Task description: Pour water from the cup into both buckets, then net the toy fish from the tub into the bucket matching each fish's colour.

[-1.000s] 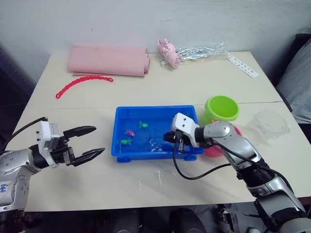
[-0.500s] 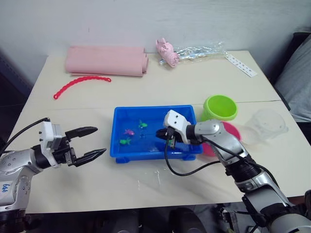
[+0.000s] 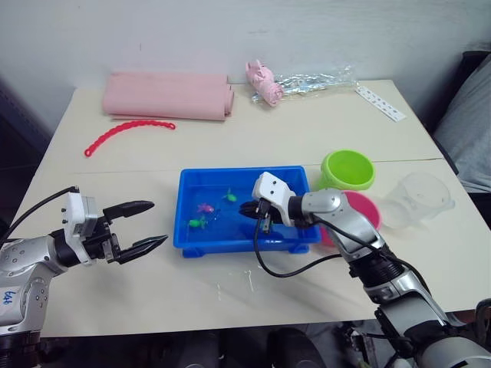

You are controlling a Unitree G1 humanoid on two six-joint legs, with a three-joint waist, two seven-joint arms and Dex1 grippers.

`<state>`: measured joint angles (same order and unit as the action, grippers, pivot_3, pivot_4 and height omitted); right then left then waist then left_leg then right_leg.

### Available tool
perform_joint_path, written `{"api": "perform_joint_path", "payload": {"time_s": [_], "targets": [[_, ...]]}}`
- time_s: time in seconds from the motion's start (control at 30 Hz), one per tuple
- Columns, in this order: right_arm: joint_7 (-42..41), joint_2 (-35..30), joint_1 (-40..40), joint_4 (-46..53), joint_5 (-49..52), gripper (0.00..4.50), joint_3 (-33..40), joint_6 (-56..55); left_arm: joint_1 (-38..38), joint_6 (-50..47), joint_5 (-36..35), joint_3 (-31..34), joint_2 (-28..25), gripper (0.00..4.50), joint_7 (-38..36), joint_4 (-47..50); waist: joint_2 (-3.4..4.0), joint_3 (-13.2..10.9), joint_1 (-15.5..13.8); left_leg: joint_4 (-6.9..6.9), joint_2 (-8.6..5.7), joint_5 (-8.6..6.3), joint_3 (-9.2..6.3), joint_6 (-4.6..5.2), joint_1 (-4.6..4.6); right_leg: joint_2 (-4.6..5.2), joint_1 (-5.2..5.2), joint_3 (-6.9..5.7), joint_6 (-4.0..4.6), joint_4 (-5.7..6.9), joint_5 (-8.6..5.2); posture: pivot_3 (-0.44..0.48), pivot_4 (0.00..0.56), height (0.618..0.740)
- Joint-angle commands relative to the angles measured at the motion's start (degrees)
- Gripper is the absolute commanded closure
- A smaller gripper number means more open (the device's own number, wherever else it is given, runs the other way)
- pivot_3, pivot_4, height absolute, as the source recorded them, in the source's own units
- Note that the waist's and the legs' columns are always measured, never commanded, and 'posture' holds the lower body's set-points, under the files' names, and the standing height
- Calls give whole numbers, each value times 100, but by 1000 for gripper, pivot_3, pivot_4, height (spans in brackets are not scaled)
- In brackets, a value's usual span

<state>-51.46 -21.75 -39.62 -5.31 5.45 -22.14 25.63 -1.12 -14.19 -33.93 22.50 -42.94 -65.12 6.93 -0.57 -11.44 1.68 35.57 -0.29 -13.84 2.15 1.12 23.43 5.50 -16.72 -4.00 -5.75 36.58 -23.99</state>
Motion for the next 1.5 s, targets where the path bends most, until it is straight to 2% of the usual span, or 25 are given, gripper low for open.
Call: {"api": "perform_joint_path", "payload": {"time_s": [0.03, 0.5, 0.8, 1.0, 1.17, 1.3, 1.5], "targets": [[23, -10, -194, -72, 5, 4500, 293, -285, 37, 100, -39, 53, -34, 40, -21, 93, 0, 0, 1, 0, 0, 0, 0, 0, 0, 0, 0, 0, 0, 0, 0, 0, 150, 740], [-19, -92, -104, -369, -253, 4500, 327, -776, -113, 157, -22, -62, -30, 40, -40, -47, 0, 0, 0, -3, 0, 0, 1, 0, 0, 0, -2, 0, 0, 0, 0, 0, 150, 740], [8, -92, -16, -291, -106, 4500, 598, -776, -172, 161, -9, -125, -13, 40, -14, -57, 0, 0, 1, -4, 0, 0, 1, 0, 0, 0, -2, 0, 0, -1, 0, 0, 150, 740], [-106, -337, 76, -271, -299, 4500, 592, -1128, -184, 150, -12, -153, 1, 40, 8, -33, 0, 0, -1, -4, 0, 0, 1, 0, 0, 0, -1, 0, 0, -1, 0, 0, 150, 740], [-133, -356, 255, -40, -49, 4500, 766, -981, -195, 148, -10, -171, 3, 40, 17, -35, 0, 0, -3, -4, 0, 1, 2, -1, 0, 0, -1, 0, 0, -1, 0, 0, 150, 740], [-253, -323, 514, 521, 712, 4500, 1270, -311, -206, 144, -19, -184, -7, 40, 3, -49, 0, -1, -7, -7, 0, 0, 2, -1, 2, 0, -1, 0, 0, -4, 0, 0, 150, 740], [-751, -903, 861, 1508, 1580, 4500, 1656, 600, -294, 130, -62, -256, -38, 40, -146, -78, 1, -1, -11, -8, 0, 0, 2, 0, 1, 1, 1, 1, 0, -7, 0, 0, 150, 740]]}}
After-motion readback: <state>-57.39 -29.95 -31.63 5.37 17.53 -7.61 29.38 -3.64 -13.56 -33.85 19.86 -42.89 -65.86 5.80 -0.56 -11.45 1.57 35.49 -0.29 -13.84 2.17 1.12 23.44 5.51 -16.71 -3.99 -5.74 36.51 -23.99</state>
